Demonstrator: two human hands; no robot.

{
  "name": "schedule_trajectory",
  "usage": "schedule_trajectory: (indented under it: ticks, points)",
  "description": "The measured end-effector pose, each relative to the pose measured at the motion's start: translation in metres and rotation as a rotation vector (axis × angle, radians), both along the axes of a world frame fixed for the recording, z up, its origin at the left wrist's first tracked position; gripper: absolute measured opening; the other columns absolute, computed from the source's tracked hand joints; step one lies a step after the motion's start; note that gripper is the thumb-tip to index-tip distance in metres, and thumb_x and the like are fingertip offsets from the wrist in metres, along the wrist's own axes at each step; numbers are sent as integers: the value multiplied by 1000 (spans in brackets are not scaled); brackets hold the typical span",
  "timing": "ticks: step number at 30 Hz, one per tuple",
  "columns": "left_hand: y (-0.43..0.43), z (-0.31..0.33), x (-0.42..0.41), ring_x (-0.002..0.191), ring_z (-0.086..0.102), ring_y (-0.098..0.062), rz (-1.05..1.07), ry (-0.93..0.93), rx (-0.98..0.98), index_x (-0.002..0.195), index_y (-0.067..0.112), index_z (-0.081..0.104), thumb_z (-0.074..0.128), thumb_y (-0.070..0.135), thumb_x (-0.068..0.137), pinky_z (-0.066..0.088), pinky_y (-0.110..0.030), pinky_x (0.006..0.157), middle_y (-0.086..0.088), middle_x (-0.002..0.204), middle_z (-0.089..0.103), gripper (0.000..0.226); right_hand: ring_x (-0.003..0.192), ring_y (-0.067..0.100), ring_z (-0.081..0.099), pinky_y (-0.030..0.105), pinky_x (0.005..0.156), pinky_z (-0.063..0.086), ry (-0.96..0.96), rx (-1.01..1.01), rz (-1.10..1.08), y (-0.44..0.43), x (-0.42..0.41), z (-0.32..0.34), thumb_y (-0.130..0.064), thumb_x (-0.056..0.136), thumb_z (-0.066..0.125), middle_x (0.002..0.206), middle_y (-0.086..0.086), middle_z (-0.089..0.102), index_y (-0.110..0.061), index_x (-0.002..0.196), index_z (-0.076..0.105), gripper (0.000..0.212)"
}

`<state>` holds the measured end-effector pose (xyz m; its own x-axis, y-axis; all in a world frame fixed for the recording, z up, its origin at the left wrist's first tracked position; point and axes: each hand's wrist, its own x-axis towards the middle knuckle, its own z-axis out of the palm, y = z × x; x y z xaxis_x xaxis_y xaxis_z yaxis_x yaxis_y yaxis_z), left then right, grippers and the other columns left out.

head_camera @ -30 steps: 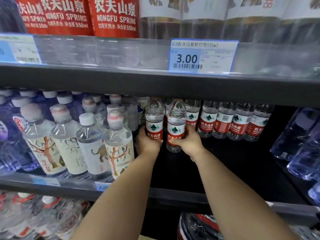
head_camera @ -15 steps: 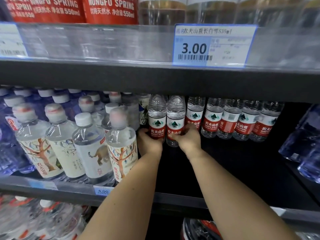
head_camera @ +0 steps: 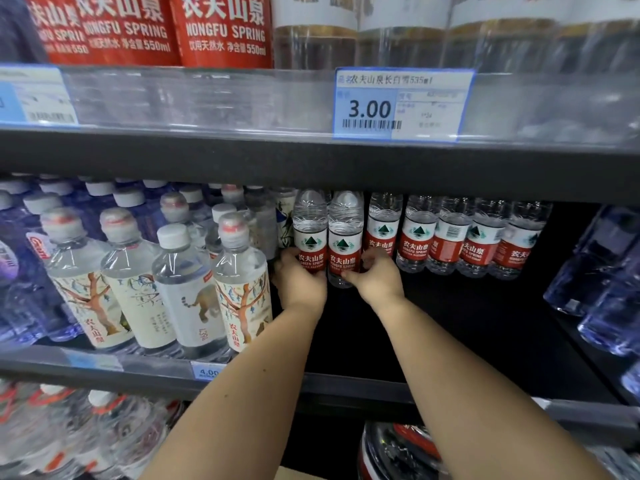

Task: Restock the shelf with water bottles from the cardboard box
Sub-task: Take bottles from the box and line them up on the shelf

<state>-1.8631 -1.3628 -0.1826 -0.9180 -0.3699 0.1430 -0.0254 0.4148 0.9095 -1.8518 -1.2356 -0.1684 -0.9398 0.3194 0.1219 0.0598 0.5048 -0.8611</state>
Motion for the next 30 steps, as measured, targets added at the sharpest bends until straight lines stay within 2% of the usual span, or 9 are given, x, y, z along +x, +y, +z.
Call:
schedule_trajectory:
  ticks: [2,4,10,13,15,19,22,27,30]
  points:
    - [1,10,12,116,51,-33,-57,5,-71,121,12,52,71,11,74,46,-46,99,-14,122,52,50,101,19,59,24,81,42,2,146,41,9,11,7,-17,77,79,115,7,63,-11,114,57,44]
    - [0,22,27,119,46,-33,-133,33,-200,124,12,51,65,9,78,43,-44,101,-15,123,51,48,106,20,59,25,84,44,17,290,91,18,28,20,-17,77,78,114,5,63,-15,113,59,41]
    - [-19,80,105,114,45,-33,-492,215,-813,123,13,51,59,9,81,42,-45,95,-13,120,51,44,113,24,49,40,93,46,-3,676,216,29,123,67,-25,77,76,115,2,59,-21,114,58,42]
    - [-29,95,159,116,44,-32,-489,223,-1102,124,16,49,60,19,81,39,-45,93,-9,122,50,45,114,25,44,40,92,44,-28,778,256,22,181,79,-29,80,72,116,2,55,-22,117,55,41]
    - [-35,93,197,115,45,-32,-474,238,-1208,124,18,49,59,25,81,36,-45,92,-7,122,51,45,112,25,45,40,90,44,-37,820,280,13,218,78,-31,81,71,115,2,54,-22,117,54,41]
    - [-43,58,262,111,46,-33,-499,211,-1275,124,18,48,56,26,83,32,-45,93,-7,119,52,43,112,28,46,41,90,42,-72,864,297,-8,284,44,-32,82,68,116,3,55,-21,118,53,41]
    - [-46,13,303,111,47,-31,-512,138,-1260,124,20,49,55,26,82,33,-44,93,-5,118,54,42,117,28,46,40,92,41,-188,818,298,-16,327,-4,-29,83,67,119,4,55,-20,118,53,38]
    - [-59,-89,361,116,45,-32,-576,-121,-1287,128,20,46,54,25,84,34,-44,95,-6,125,52,45,121,28,46,38,94,40,-468,727,227,-14,382,-97,-25,84,67,128,4,53,-25,124,51,43]
    - [-64,-151,389,118,45,-34,-593,-317,-1222,130,18,44,56,23,84,35,-45,95,-9,127,50,48,123,30,46,38,97,42,-677,591,153,-18,406,-152,-28,82,69,134,6,50,-26,131,48,53]
